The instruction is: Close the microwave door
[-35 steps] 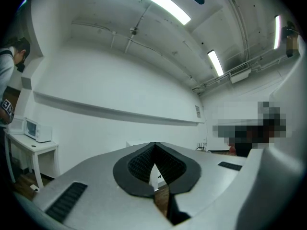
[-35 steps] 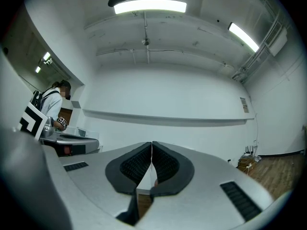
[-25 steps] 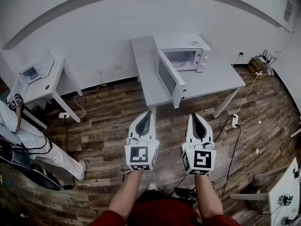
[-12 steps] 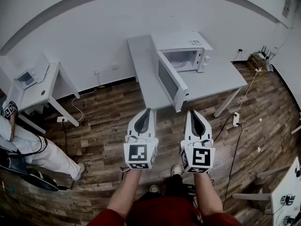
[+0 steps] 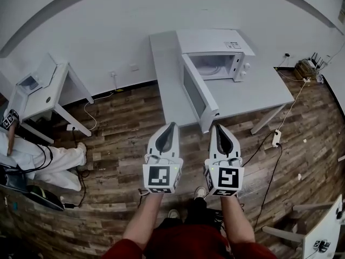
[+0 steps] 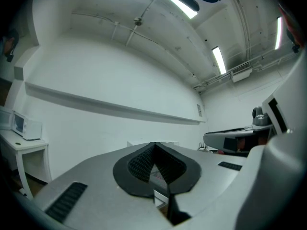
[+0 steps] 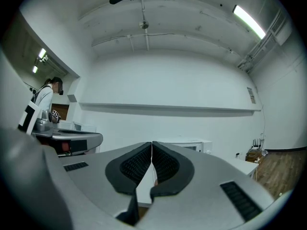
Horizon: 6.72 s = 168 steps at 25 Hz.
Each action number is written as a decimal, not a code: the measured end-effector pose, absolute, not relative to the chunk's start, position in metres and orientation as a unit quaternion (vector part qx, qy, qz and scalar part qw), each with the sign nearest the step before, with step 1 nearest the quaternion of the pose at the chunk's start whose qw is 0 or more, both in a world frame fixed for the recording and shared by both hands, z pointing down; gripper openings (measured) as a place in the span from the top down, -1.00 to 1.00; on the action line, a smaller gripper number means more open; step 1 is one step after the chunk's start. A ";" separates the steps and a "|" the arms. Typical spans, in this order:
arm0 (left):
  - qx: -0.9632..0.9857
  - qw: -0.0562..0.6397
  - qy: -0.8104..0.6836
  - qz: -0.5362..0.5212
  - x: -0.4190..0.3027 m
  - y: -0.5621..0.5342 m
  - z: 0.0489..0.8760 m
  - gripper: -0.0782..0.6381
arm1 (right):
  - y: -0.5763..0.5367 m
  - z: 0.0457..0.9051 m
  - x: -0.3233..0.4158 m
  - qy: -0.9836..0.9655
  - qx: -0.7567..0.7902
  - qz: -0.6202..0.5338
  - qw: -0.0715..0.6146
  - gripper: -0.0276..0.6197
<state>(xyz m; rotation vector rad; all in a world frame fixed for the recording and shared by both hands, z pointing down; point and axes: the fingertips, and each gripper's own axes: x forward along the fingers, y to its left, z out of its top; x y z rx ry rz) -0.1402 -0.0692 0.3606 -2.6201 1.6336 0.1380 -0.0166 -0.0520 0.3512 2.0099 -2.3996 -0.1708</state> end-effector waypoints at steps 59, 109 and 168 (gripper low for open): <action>-0.819 0.012 0.574 0.026 -0.077 -0.172 0.416 0.71 | -0.190 0.468 0.047 -0.790 0.609 0.042 0.053 0.83; -0.877 -0.003 0.476 0.070 0.055 -0.400 0.410 0.71 | -0.390 0.453 0.210 -0.665 0.742 0.027 0.087 0.83; -0.818 0.016 0.573 0.050 0.057 -0.459 0.406 0.71 | -0.494 0.460 0.231 -0.731 0.679 0.021 0.068 0.83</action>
